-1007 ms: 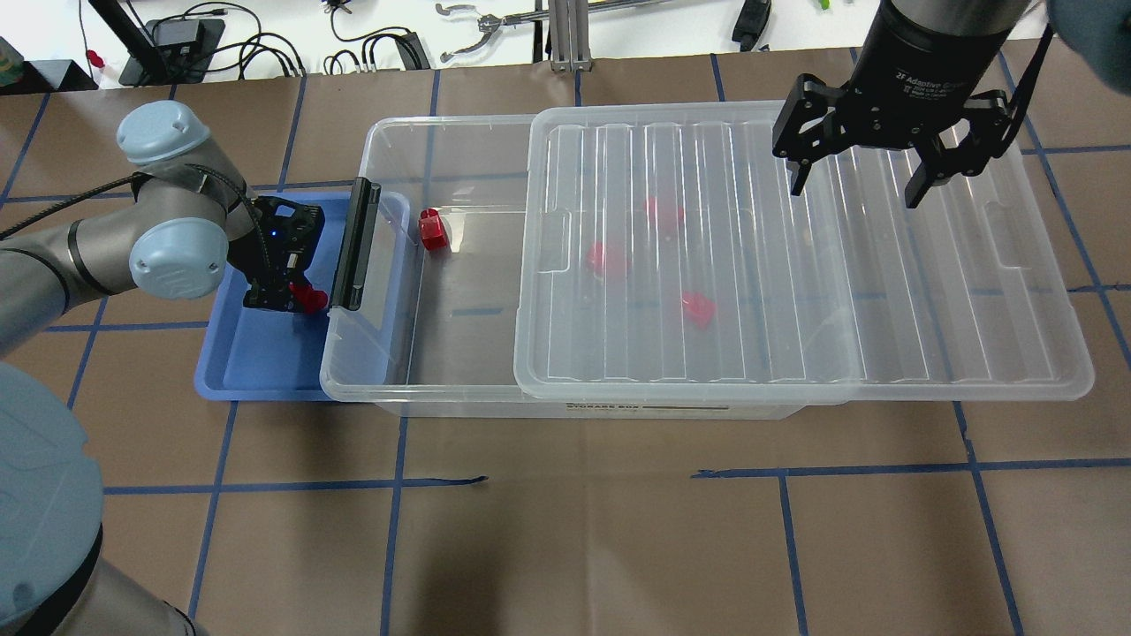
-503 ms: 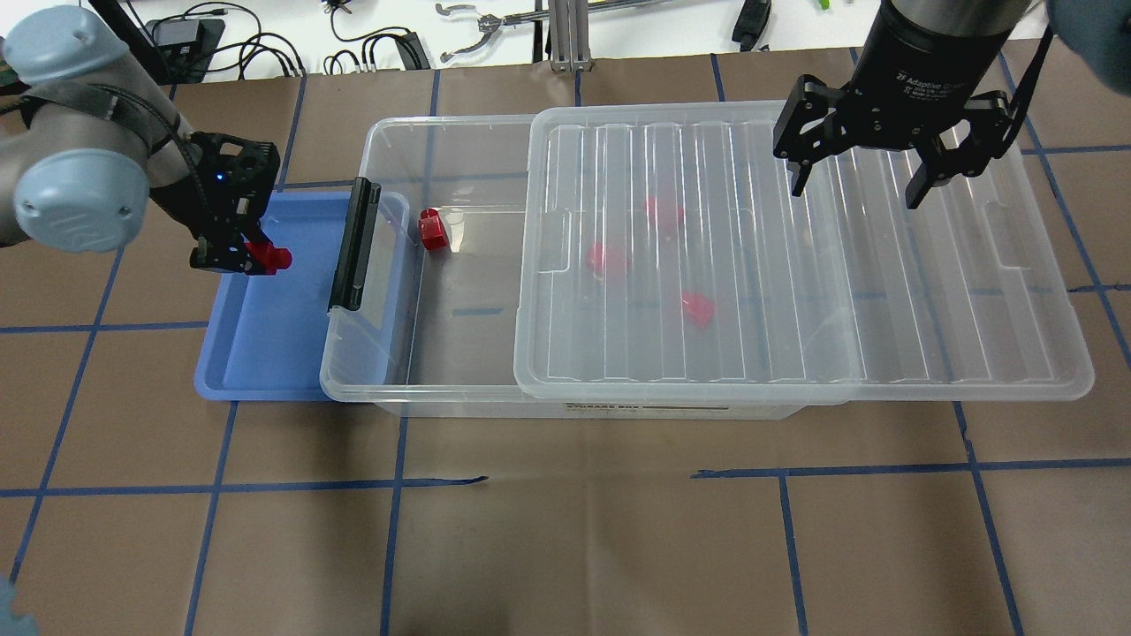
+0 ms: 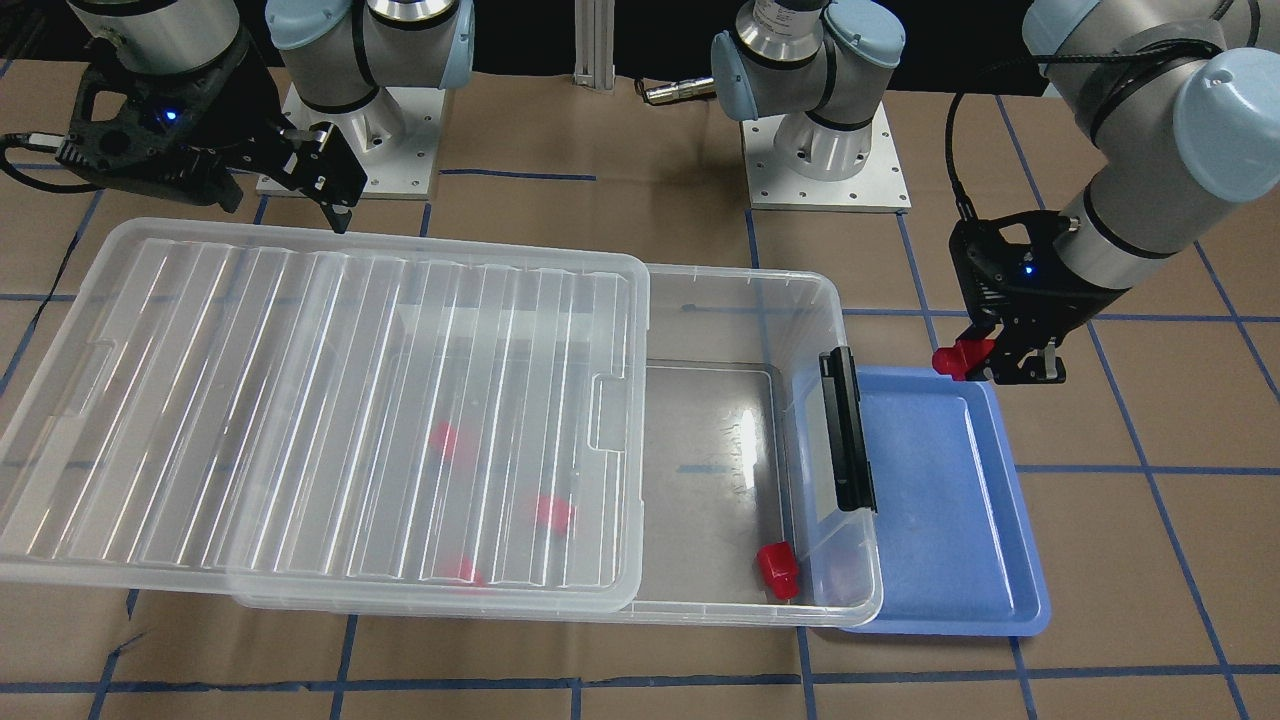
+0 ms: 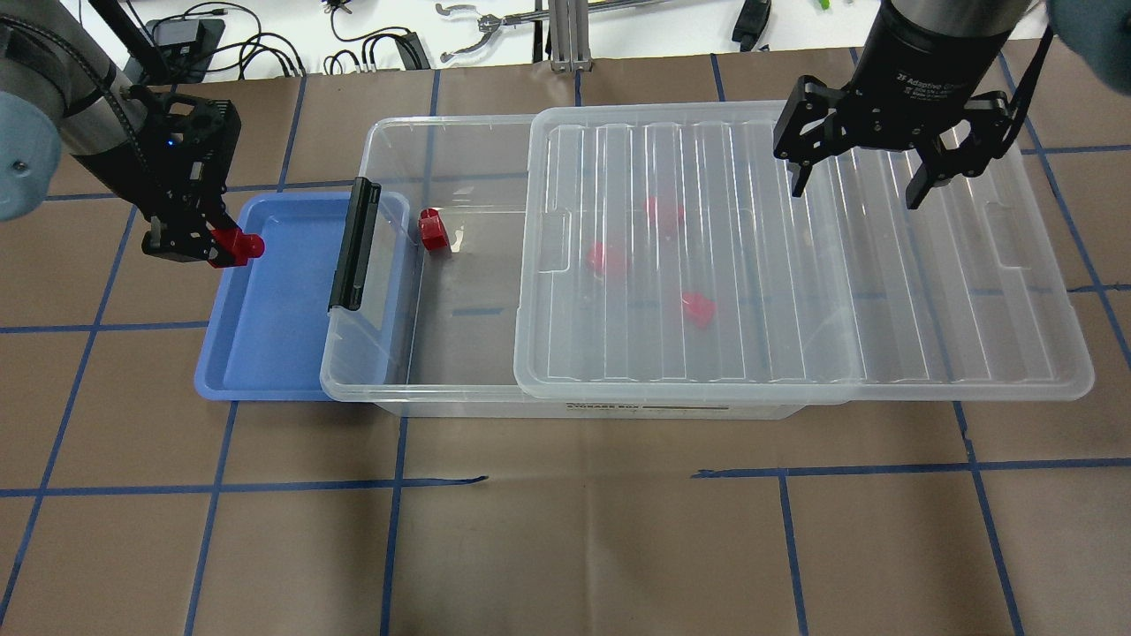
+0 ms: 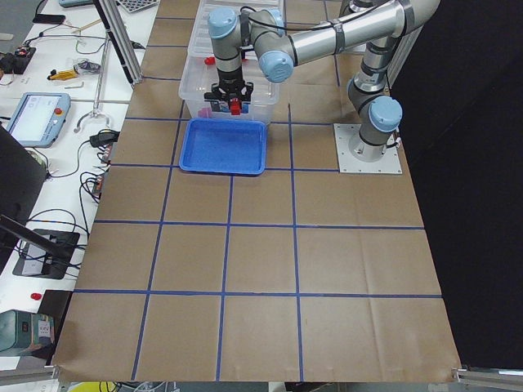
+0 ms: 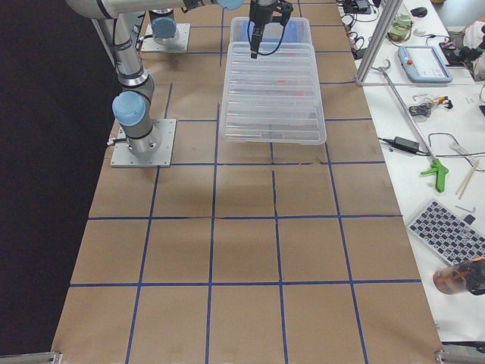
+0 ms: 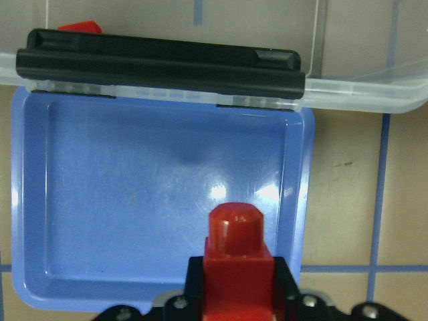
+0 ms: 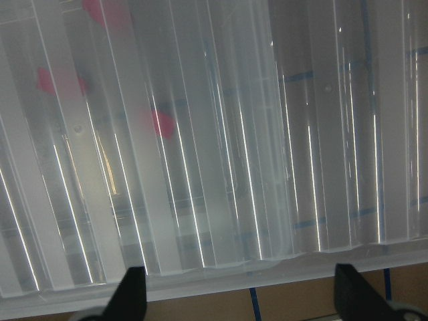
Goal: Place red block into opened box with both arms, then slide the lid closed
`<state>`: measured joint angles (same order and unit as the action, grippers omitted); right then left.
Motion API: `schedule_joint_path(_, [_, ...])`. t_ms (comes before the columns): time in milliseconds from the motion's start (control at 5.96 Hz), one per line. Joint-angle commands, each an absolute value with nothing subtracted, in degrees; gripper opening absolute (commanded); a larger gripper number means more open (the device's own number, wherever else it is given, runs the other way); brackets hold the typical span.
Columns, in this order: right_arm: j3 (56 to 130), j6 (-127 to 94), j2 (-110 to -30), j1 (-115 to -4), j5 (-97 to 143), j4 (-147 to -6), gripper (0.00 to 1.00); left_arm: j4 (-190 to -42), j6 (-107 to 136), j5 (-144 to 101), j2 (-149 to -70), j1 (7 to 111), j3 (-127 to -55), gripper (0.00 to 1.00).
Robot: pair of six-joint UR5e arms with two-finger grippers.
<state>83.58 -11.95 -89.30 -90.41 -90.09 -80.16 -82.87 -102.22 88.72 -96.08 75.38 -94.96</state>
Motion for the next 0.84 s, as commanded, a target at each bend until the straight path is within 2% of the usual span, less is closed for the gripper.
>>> schedule_joint_path(0, [83.6, -12.0, -89.3, -90.4, -90.1, -80.2, 1.0, -83.2, -95.6, 86.9, -95.9, 79.8, -94.5, 0.03])
schedule_joint_path(671, [83.8, -12.0, -89.3, -90.4, -90.1, -80.2, 1.0, -81.2, -82.9, 86.9, -101.6, 93.8, -89.8, 0.03])
